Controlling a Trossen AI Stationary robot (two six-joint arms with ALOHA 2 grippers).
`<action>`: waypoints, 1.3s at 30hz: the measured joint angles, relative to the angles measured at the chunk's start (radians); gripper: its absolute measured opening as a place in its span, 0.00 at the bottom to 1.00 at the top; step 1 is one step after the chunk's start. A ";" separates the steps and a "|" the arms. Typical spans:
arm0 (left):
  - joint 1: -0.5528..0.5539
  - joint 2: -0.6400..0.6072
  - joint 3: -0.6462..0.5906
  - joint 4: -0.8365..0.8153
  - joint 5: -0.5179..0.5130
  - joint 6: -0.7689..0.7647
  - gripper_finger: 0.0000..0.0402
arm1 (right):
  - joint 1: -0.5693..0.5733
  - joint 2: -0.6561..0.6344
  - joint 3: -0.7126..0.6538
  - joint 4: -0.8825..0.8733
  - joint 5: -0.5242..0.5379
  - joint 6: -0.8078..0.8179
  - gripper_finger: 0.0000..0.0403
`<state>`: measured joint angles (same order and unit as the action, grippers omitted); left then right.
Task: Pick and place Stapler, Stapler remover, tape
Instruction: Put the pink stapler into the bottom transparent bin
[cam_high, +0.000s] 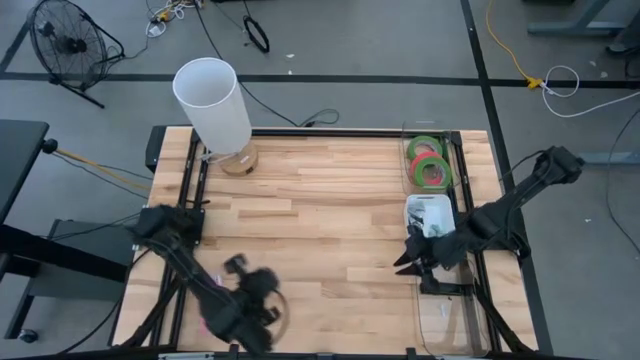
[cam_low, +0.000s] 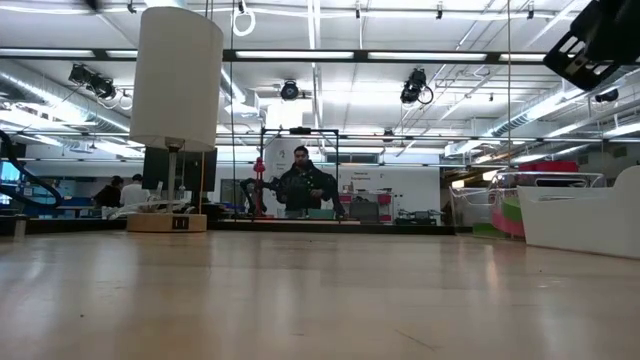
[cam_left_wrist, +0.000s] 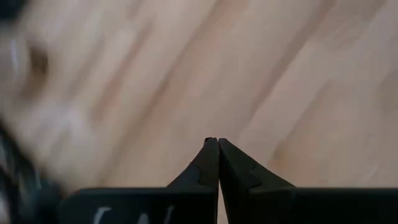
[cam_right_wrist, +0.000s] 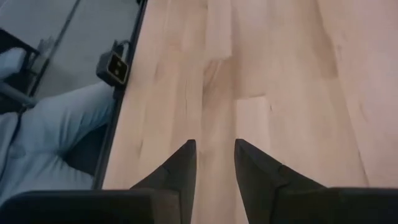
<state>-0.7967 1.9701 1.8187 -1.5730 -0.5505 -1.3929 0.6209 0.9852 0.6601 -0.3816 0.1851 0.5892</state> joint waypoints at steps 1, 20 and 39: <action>-0.012 -0.035 -0.058 0.002 0.056 -0.075 0.01 | 0.003 0.011 0.000 0.006 -0.002 0.000 0.27; -0.126 -0.185 -0.272 0.190 0.631 -0.714 0.02 | 0.014 0.053 0.000 0.059 0.016 -0.017 0.27; -0.167 -0.065 -0.272 0.161 0.775 -0.846 0.46 | 0.035 0.053 0.000 0.050 0.016 -0.049 0.27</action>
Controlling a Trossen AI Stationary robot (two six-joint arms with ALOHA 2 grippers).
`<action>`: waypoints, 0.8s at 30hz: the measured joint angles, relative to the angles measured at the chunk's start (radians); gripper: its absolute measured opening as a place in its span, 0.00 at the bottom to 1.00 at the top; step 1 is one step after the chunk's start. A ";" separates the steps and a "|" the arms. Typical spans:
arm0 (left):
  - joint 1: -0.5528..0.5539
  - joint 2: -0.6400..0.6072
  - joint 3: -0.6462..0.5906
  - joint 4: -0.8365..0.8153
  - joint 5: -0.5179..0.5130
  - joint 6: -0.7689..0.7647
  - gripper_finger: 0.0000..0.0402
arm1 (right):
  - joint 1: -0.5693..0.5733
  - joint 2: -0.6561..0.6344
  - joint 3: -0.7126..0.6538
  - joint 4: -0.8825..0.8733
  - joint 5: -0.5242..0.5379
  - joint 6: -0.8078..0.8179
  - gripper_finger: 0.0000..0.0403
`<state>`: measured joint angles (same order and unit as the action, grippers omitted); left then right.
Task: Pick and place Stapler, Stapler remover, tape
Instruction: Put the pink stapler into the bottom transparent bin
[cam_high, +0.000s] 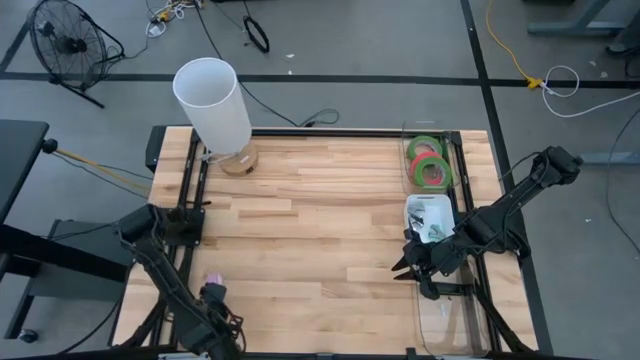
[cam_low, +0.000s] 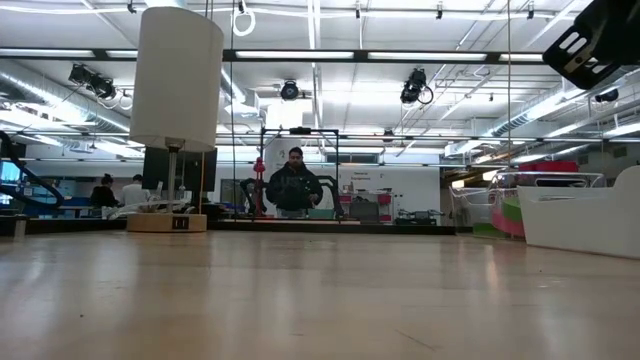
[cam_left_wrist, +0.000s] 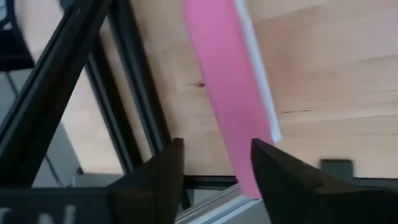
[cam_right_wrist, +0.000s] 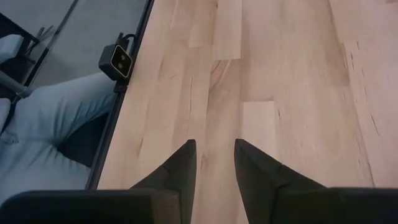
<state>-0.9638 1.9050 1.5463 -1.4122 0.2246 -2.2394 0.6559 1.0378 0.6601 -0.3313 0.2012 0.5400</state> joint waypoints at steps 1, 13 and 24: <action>-0.003 0.008 0.000 0.001 0.013 -0.017 0.49 | 0.000 0.000 0.000 0.000 0.000 -0.002 0.27; -0.007 0.022 0.000 0.102 -0.044 -0.079 0.66 | 0.000 0.000 0.000 0.000 0.000 -0.003 0.27; -0.010 0.079 0.001 0.079 -0.040 -0.098 0.65 | 0.000 0.000 0.000 0.000 0.000 0.000 0.27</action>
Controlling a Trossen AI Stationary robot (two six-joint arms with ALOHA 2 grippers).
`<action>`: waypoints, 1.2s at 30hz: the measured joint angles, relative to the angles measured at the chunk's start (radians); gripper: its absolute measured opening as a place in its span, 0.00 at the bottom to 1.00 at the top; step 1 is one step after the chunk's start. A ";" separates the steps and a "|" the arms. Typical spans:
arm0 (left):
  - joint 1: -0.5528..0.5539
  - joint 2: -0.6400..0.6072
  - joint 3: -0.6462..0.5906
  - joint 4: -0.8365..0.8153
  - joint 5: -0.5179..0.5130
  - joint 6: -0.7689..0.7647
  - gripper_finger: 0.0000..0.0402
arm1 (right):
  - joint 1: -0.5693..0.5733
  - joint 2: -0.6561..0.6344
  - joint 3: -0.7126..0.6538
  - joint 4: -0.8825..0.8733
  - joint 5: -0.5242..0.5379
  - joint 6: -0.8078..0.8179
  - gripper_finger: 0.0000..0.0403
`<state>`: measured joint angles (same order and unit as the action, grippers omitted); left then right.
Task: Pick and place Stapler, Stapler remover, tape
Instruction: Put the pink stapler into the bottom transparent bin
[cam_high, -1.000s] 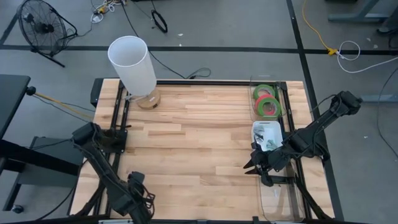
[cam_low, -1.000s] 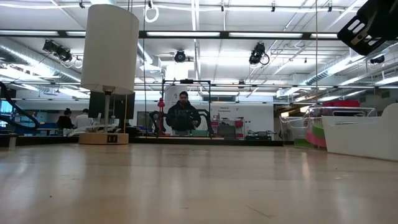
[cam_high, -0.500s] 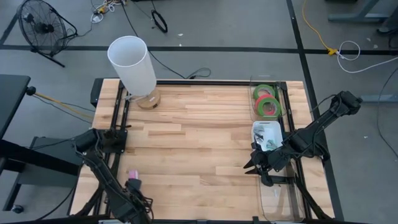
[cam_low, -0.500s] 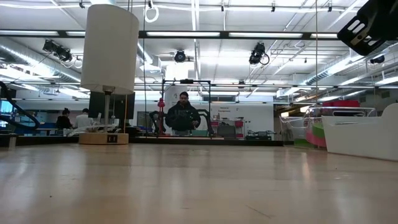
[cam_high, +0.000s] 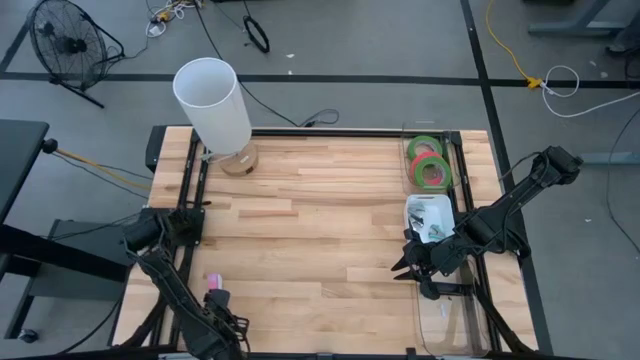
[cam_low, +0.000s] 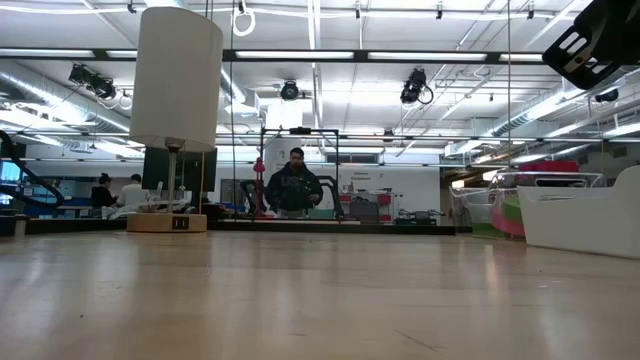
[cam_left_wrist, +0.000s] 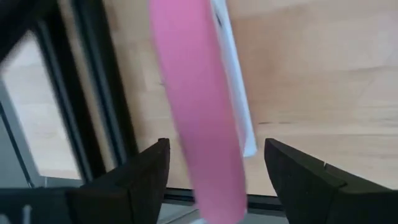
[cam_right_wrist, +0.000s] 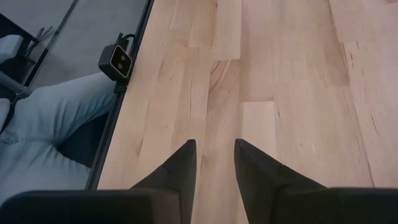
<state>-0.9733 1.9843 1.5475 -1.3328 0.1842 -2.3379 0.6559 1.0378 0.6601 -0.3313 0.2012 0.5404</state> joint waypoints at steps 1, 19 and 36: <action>0.000 0.012 0.000 0.012 0.003 0.000 0.65 | 0.000 0.000 0.000 0.000 0.000 0.000 0.27; -0.007 0.127 -0.001 -0.035 -0.023 0.175 0.52 | 0.000 0.000 0.000 0.001 0.000 0.000 0.27; 0.021 0.103 0.071 -0.105 -0.247 0.318 0.31 | 0.000 0.000 0.000 0.006 0.080 0.000 0.27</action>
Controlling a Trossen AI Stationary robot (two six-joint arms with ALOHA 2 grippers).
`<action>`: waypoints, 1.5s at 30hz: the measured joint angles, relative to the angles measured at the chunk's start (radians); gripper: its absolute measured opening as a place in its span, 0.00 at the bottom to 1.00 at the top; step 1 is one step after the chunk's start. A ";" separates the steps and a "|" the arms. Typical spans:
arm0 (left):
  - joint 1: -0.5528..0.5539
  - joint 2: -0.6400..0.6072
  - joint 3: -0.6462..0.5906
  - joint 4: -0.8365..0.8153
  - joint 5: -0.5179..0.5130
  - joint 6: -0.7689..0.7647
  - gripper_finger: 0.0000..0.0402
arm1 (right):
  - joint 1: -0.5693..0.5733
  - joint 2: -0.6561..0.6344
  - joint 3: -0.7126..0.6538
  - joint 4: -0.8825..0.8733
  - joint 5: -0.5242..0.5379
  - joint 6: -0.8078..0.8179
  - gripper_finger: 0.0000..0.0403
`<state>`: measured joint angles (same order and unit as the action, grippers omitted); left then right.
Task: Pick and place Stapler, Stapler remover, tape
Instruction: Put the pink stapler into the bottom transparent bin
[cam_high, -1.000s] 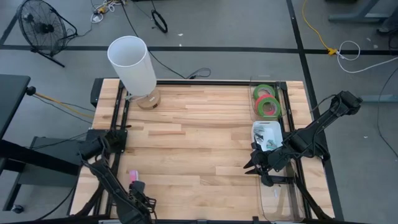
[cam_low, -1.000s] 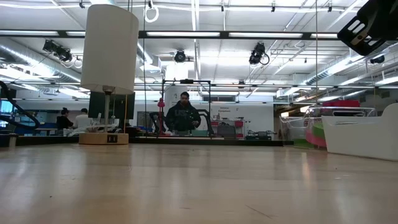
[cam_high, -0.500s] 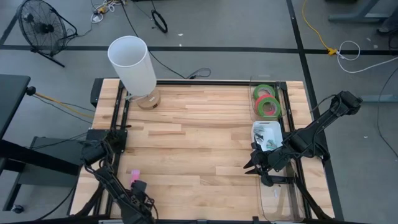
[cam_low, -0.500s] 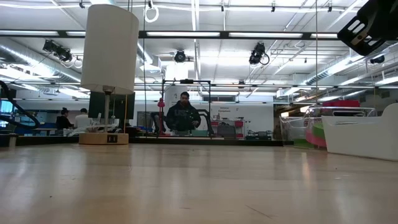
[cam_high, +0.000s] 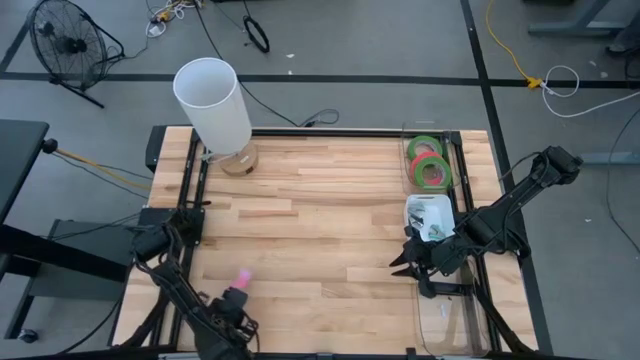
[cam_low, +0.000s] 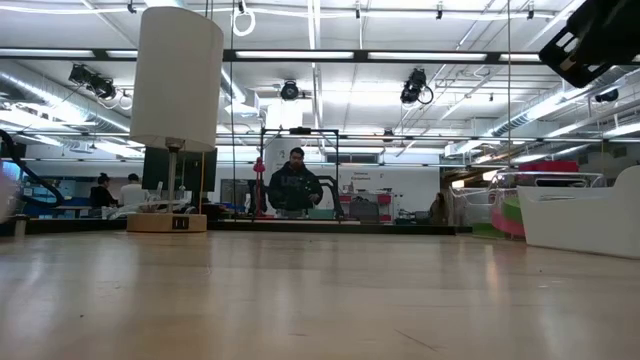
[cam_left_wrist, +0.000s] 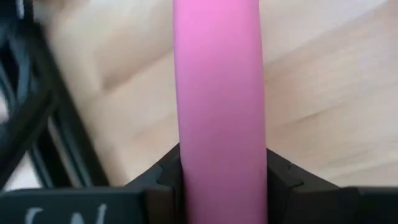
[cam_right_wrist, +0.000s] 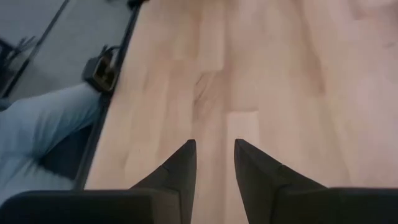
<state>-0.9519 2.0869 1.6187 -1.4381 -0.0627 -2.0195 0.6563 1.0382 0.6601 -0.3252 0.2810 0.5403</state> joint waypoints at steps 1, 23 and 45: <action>0.009 0.000 0.035 -0.023 -0.043 0.035 0.31 | 0.000 0.000 0.000 0.005 0.021 0.000 0.27; 0.356 -0.002 0.404 0.315 -0.491 1.281 0.31 | 0.000 0.001 0.000 0.420 0.026 -0.325 0.31; 0.472 0.001 0.403 0.601 -0.424 1.652 0.31 | -0.003 0.100 0.000 0.587 0.145 -0.418 0.71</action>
<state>-0.4799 2.0880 2.0212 -0.8368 -0.4866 -0.3671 0.6533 1.1386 0.6598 0.2617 0.4263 0.1226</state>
